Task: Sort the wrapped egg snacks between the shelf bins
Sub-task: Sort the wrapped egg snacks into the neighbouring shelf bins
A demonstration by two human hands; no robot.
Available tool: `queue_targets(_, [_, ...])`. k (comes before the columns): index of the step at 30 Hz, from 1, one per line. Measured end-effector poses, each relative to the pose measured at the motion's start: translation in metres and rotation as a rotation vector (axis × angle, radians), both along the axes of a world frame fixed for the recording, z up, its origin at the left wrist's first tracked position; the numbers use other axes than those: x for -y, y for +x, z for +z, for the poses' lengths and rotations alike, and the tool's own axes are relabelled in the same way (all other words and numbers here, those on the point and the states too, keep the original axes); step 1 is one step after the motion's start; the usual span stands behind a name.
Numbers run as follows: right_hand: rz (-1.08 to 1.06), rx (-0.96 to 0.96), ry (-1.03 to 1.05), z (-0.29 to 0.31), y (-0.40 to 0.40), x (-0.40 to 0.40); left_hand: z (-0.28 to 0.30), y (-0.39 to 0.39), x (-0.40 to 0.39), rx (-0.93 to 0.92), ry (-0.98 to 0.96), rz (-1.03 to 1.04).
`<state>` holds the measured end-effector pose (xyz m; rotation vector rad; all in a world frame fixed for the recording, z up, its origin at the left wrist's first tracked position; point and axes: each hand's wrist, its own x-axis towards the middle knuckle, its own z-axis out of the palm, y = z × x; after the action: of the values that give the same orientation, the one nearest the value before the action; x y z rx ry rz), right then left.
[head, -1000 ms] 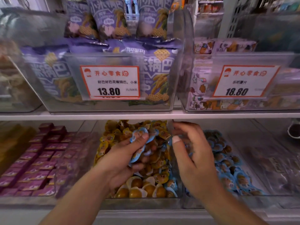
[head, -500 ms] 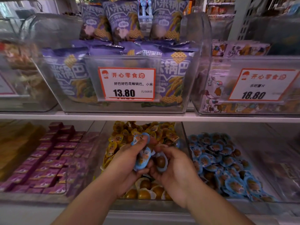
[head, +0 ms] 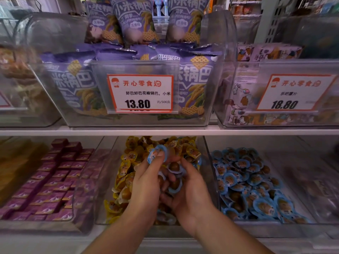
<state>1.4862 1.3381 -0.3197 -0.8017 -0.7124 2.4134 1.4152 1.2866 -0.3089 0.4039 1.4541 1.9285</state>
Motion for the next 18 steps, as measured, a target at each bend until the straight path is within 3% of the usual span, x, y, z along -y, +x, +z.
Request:
queue_targets(2, [-0.004, -0.002, 0.004, 0.003, 0.0, -0.002, -0.002, -0.004, 0.004, -0.288, -0.004, -0.08])
queue_targets(4, [0.019, -0.027, -0.01, 0.007, 0.003, -0.001, -0.003, -0.013, 0.008, -0.744, -0.079, -0.164])
queue_targets(6, [0.021, -0.073, -0.029, 0.01, 0.006, -0.003, -0.004, -0.022, 0.01, -1.222, -0.237, -0.136])
queue_targets(7, [0.017, -0.098, -0.027, 0.013, 0.008, -0.004, -0.003, -0.025, 0.011, -1.34, -0.285, -0.091])
queue_targets(13, [0.075, -0.128, -0.086, 0.019, 0.01, 0.005, 0.004, -0.009, 0.009, -1.517, -0.276, -0.101])
queue_targets(18, [0.093, -0.127, -0.031, 0.02, 0.017, 0.007, 0.006, -0.001, 0.009, -1.361, -0.115, -0.217])
